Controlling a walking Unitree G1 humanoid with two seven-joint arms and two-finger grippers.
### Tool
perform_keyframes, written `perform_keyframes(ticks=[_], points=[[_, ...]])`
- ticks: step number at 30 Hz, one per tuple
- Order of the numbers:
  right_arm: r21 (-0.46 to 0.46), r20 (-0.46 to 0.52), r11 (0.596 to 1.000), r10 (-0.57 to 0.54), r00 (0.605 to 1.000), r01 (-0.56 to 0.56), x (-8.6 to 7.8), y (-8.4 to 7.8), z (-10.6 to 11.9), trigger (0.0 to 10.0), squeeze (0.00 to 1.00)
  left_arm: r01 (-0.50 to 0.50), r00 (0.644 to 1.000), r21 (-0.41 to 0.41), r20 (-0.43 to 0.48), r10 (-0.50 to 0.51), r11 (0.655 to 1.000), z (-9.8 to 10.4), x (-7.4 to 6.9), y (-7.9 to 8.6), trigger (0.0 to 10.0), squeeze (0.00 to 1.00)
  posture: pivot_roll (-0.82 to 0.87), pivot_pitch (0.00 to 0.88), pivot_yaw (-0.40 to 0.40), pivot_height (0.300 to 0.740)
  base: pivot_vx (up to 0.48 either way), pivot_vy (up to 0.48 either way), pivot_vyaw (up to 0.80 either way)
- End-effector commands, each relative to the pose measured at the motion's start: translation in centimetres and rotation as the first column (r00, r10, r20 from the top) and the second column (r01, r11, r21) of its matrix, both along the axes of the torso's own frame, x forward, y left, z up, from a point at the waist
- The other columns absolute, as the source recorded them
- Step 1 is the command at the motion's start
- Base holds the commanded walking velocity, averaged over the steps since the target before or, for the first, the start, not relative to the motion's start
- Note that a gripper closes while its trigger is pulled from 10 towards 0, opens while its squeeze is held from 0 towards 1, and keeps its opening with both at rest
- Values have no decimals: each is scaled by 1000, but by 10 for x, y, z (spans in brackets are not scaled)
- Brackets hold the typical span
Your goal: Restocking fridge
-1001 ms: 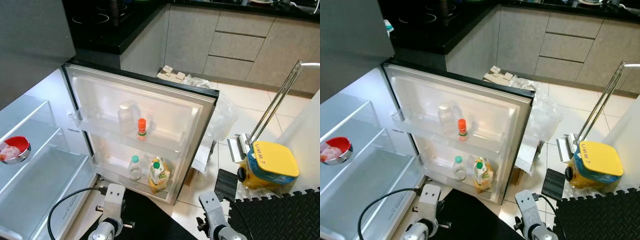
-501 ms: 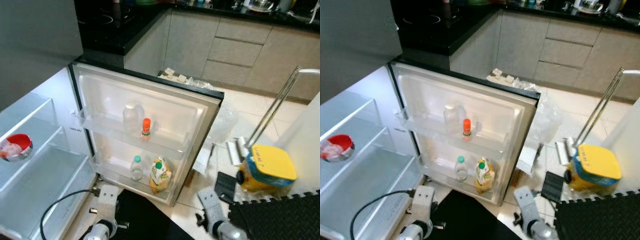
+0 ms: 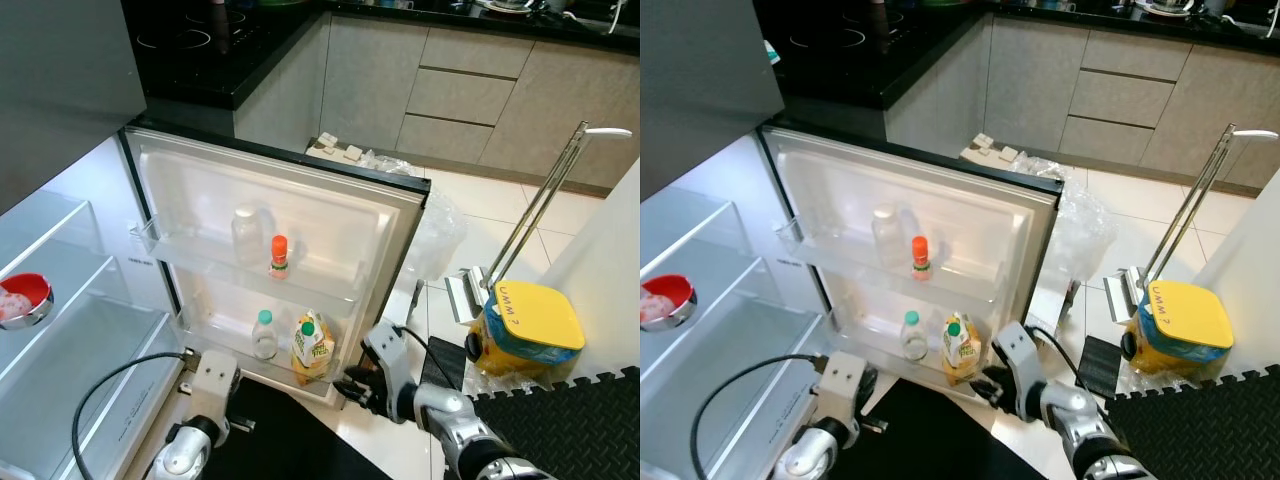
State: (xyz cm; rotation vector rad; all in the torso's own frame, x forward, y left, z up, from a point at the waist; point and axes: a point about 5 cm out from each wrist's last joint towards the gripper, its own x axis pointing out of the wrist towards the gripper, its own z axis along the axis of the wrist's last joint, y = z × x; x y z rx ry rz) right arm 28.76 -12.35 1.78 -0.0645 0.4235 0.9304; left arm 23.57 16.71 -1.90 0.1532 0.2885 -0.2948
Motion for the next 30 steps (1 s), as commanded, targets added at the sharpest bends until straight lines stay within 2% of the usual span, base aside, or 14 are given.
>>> perform_keyframes(ticks=[1,2,5,7,8,12,15,16,17,20,22,24,25,30], points=[[33,18,997,66,998,-66,5,4,11,0,0,15,1000,29,21,-16,999,4,0,6,10000,0,-131,54,-65,736,0,0,0],[33,18,997,66,998,-66,5,4,11,0,0,15,1000,29,21,-16,999,4,0,6,10000,0,-131,54,-65,736,0,0,0],[75,165,988,122,979,-136,28,15,49,0,0,23,994,24,108,-25,999,21,2,20,10000,0,-123,67,-69,736,0,0,0],[83,270,992,68,960,-94,43,16,71,0,0,15,990,-2,138,-14,1000,28,3,25,10000,0,-118,72,-71,736,0,0,0],[68,353,996,32,935,-60,54,15,87,0,0,26,988,3,151,-26,1000,31,4,25,10000,0,-114,74,-74,736,0,0,0],[55,437,997,18,899,-47,64,15,108,0,0,49,983,4,176,-49,999,36,4,21,10000,0,-112,79,-76,736,0,0,0],[68,462,996,12,887,-49,68,15,118,0,0,62,979,-10,195,-59,998,39,5,17,10000,0,-113,79,-75,736,0,0,0],[69,475,996,14,880,-52,70,16,123,1216,0,70,977,-21,205,-64,997,42,5,15,10000,0,-114,79,-74,736,0,0,0],[70,490,996,15,872,-56,72,15,130,10000,0,93,972,-35,219,-83,995,46,5,11,10000,0,-114,79,-72,736,0,0,0],[49,513,998,18,858,-50,76,14,138,10000,0,136,965,-55,232,-119,989,51,4,3,10000,0,-115,79,-70,736,0,0,0],[-37,529,999,38,848,-22,79,11,139,10000,0,211,955,-74,228,-190,975,55,2,-7,10000,0,-115,80,-69,736,0,0,0],[-195,526,981,110,843,-6,78,4,128,10000,0,302,936,-78,212,-280,950,57,-1,-19,10000,0,-118,83,-64,736,0,0,0],[-195,526,981,110,843,-6,78,4,128,10000,0,302,936,-78,212,-280,950,57,-1,-19,10000,0,-118,83,-64,736,0,0,0],[-347,494,938,179,851,4,74,-6,111,10000,0,374,910,-76,224,-350,924,67,0,-31,10000,0,-117,84,-61,736,0,0,0]])
